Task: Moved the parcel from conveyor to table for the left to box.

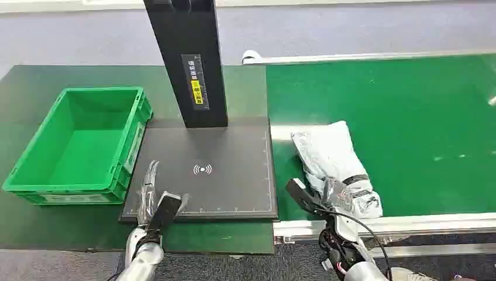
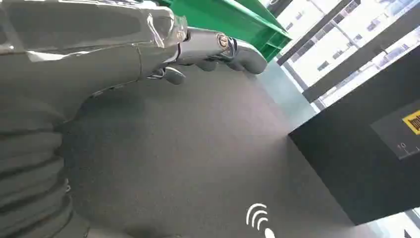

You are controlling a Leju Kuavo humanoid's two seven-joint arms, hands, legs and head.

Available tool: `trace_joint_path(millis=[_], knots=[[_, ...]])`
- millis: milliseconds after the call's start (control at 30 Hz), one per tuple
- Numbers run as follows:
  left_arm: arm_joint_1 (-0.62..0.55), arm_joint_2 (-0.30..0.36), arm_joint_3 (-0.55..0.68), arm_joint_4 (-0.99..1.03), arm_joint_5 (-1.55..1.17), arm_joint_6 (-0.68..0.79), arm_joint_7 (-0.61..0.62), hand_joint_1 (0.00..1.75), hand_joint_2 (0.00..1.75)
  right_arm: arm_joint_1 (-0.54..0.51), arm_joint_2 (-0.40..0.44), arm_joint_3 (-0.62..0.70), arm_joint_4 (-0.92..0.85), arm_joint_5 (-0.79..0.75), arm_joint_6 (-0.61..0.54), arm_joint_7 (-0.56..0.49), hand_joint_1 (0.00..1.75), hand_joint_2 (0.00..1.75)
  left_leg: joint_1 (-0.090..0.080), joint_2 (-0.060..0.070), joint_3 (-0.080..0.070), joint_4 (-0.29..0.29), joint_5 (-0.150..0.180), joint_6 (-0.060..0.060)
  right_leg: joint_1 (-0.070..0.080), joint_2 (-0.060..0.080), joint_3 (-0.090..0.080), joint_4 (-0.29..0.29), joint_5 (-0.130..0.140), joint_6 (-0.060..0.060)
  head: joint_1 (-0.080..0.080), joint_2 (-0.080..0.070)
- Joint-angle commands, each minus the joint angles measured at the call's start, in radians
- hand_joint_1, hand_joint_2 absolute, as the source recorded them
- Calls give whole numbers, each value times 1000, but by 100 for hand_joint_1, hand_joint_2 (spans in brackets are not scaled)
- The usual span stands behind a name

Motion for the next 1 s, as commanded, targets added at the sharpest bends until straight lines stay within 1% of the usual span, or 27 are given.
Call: trace_joint_path(millis=[33,67,100,133,167,200,233,267,333,367,400,433,467,533,600,633,800,867,933,967,1000], knots=[[14,2,67,-8,15,-20,1,0,175,93,45,-239,-205,-281,46,-255,175,175,0,1,0,-2,1,0,0,1,0,-2,1,-1,0,0],[19,1,73,-23,17,-19,-1,0,175,121,49,-252,-275,-326,42,-295,175,175,0,0,0,-1,0,0,0,0,0,-1,0,0,0,0],[22,2,75,-37,18,-25,-1,0,175,140,49,-251,-327,-339,46,-301,175,175,0,0,0,-2,1,0,0,1,1,-3,1,-1,0,0],[29,2,78,-56,19,-30,5,0,175,175,49,-241,-411,-347,69,-282,175,175,0,0,0,-1,0,0,0,1,0,-1,0,-1,0,0],[39,2,86,-82,24,-27,0,0,175,220,51,-238,-524,-380,54,-305,175,175,0,-1,-1,-1,0,0,0,0,0,0,0,0,0,0],[50,6,86,-108,34,-27,-5,0,175,258,48,-229,-617,-380,38,-303,175,175,0,0,0,-1,0,0,0,1,-1,-1,1,-1,0,0],[59,9,86,-128,38,-36,-3,0,175,288,41,-213,-690,-376,54,-269,175,175,0,0,0,-2,0,0,0,1,0,-2,1,-1,0,0],[74,9,93,-162,46,-24,-15,0,175,320,33,-195,-784,-372,59,-267,175,175,0,-1,0,-3,0,0,0,0,0,-3,1,-1,0,0],[91,12,93,-199,47,-29,-16,0,175,338,29,-185,-849,-372,77,-251,175,175,0,-2,-3,-1,0,0,0,-1,-2,0,-1,-1,0,0],[100,12,95,-225,48,-23,-25,0,175,340,22,-169,-881,-370,79,-262,175,175,0,-2,-2,-1,-1,0,0,-1,-2,-1,-1,-1,0,0],[110,16,93,-253,50,-21,-31,0,175,336,17,-158,-909,-372,80,-264,175,175,0,-1,-5,0,-1,0,0,0,-5,0,-1,0,0,0],[118,19,91,-285,51,-22,-33,0,175,326,7,-139,-933,-360,83,-268,175,175,-1,0,-6,0,-1,1,0,1,-6,0,-1,0,0,0],[124,25,91,-331,55,-20,-39,0,175,293,-13,-97,-955,-350,113,-283,175,175,-1,1,-7,0,-1,0,-1,2,-7,1,0,0,0,0],[127,27,92,-374,55,-26,-28,0,175,253,-17,-67,-959,-326,138,-253,175,175,-1,3,-9,1,-1,0,-1,4,-10,2,0,0,0,0],[115,26,91,-399,55,-32,-28,0,175,195,-25,-6,-919,-321,196,-259,175,175,-1,4,-9,1,0,0,0,5,-10,2,1,0,0,0],[113,27,90,-404,53,-34,-28,0,175,184,-23,2,-908,-318,198,-252,175,175,-1,3,-9,1,0,0,0,4,-10,2,1,0,0,0],[112,49,108,-449,56,-40,-17,0,175,7,-10,169,-698,-324,276,-252,175,175,0,8,-7,0,0,0,0,8,-9,1,3,-1,0,0],[120,63,113,-448,69,-42,-18,0,175,-29,4,199,-632,-346,282,-255,175,175,0,9,-6,-1,0,-1,0,10,-8,1,3,-1,0,0],[123,74,110,-435,74,-38,-25,0,175,-45,15,216,-592,-361,288,-258,175,175,0,6,-5,-1,0,-1,0,6,-6,0,2,-1,0,0],[124,77,109,-426,79,-30,-32,0,175,-51,21,226,-572,-372,295,-265,175,175,0,6,-3,-2,1,-1,1,7,-6,-1,2,-1,0,0],[122,80,106,-420,83,-29,-36,0,175,-60,27,237,-552,-374,299,-266,175,175,0,3,-5,-1,1,-1,1,4,-6,0,1,-1,0,0]])
